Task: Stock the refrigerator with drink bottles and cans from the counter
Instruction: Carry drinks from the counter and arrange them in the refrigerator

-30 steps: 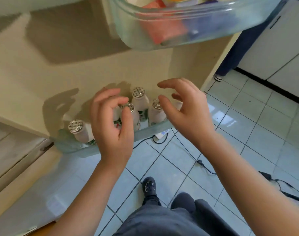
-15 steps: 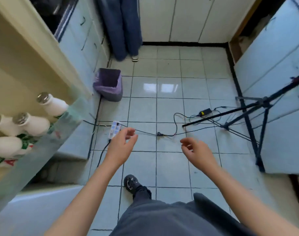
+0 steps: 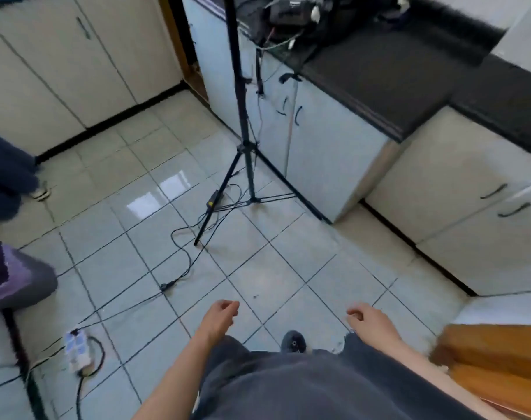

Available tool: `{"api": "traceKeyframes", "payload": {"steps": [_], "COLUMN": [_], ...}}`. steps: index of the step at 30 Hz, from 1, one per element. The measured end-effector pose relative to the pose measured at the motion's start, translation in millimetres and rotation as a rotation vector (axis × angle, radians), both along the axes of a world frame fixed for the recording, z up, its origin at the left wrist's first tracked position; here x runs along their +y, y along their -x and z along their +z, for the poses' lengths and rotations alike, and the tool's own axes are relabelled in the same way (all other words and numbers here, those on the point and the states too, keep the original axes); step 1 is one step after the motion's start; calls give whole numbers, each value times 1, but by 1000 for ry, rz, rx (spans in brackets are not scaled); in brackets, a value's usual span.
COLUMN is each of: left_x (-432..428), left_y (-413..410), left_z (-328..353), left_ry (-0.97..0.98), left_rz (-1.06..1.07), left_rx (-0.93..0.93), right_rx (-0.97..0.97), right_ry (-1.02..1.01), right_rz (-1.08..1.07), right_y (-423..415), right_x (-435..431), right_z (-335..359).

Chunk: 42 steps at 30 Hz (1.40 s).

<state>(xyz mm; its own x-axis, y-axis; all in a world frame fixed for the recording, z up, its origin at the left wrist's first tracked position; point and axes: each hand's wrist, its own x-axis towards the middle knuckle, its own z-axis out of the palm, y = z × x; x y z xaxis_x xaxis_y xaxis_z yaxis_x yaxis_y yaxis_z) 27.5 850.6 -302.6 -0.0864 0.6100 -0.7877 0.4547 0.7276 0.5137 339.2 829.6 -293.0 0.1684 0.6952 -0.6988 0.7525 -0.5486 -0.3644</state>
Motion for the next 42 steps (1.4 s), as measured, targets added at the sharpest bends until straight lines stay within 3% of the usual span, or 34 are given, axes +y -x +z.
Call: {"api": "traceKeyframes", "payload": {"steps": [5,12,22,28,32,39,42], "left_x": [66,161,343,404,417,429,434], "left_y": [-105,-208,-459,-594,-635,-614,-602], "left_z": [9,-13,-24,-19,-22,-25,-25], "left_ry": [-29,80,-44,-146,-118,-6,26], "left_rz": [-340,-559,-1046,-1398,-1467,-1352,-1198], "left_rx": [-3,101,88,106,130,142,135], "right_rx": [63,176,42,-25,-8,6,-45], "right_ry": [3,-18,12,-93,-17,157,51], "right_rz": [-357,-770,-975,-1290,-1240,-829,-727], "right_y": [-88,-167,-334,-394,-409,-459,-499], "right_x": [-15,-5,69,106,124,159,184], "right_z": [-1,-11,5,17,18,8,16]}}
